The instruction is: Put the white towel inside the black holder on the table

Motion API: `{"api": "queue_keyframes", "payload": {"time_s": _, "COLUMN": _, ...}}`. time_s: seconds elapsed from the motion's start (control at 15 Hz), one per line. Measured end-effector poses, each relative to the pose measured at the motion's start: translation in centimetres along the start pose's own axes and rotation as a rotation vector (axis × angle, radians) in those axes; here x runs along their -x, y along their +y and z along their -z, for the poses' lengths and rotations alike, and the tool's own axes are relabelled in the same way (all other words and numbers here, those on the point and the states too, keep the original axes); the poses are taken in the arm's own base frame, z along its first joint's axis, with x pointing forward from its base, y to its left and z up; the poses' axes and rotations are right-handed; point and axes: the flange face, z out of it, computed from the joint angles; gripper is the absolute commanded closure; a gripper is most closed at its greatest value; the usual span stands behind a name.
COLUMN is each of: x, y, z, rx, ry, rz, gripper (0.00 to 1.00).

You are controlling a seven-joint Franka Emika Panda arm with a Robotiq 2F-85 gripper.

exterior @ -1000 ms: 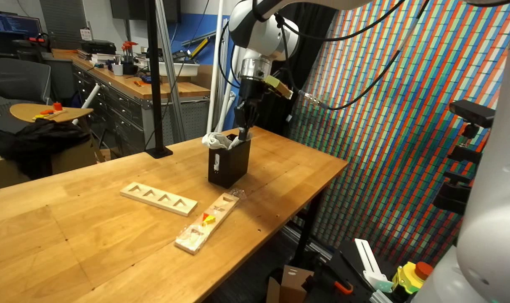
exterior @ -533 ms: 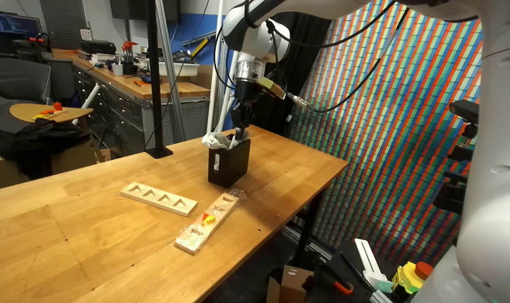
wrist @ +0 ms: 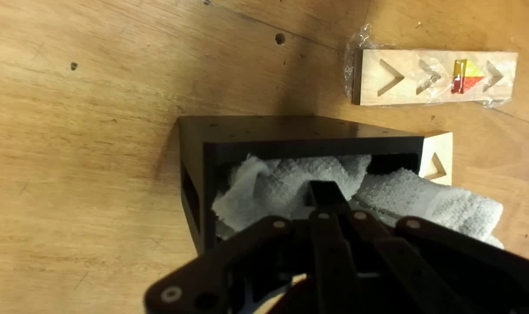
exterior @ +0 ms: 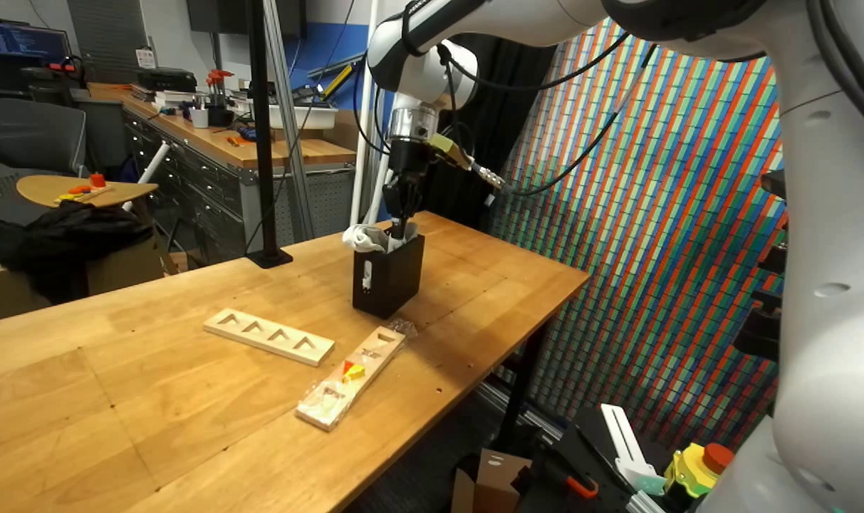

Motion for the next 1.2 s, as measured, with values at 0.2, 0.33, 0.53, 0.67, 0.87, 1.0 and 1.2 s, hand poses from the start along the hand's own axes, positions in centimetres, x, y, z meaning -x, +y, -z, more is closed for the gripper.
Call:
{"api": "queue_keyframes", "payload": {"time_s": 0.2, "x": -0.7, "y": 0.4, "z": -0.9, "rx": -0.009, "ry": -0.012, "rz": 0.008, "gripper": 1.00}}
{"api": "queue_keyframes", "payload": {"time_s": 0.33, "x": -1.1, "y": 0.7, "z": -1.6, "rx": -0.014, "ry": -0.018, "rz": 0.012, "gripper": 1.00}}
{"api": "queue_keyframes", "payload": {"time_s": 0.53, "x": -1.8, "y": 0.7, "z": -3.0, "rx": -0.029, "ry": -0.031, "rz": 0.019, "gripper": 1.00}}
{"api": "queue_keyframes", "payload": {"time_s": 0.67, "x": -2.3, "y": 0.6, "z": -4.2, "rx": -0.046, "ry": -0.041, "rz": 0.024, "gripper": 1.00}}
{"api": "queue_keyframes", "payload": {"time_s": 0.87, "x": -2.9, "y": 0.0, "z": -5.4, "rx": -0.076, "ry": -0.042, "rz": 0.030, "gripper": 1.00}}
{"api": "queue_keyframes", "payload": {"time_s": 1.0, "x": -3.1, "y": -0.3, "z": -5.8, "rx": -0.095, "ry": -0.036, "rz": 0.031, "gripper": 1.00}}
{"api": "queue_keyframes", "payload": {"time_s": 1.2, "x": -3.2, "y": -0.5, "z": -6.0, "rx": -0.115, "ry": -0.026, "rz": 0.025, "gripper": 1.00}}
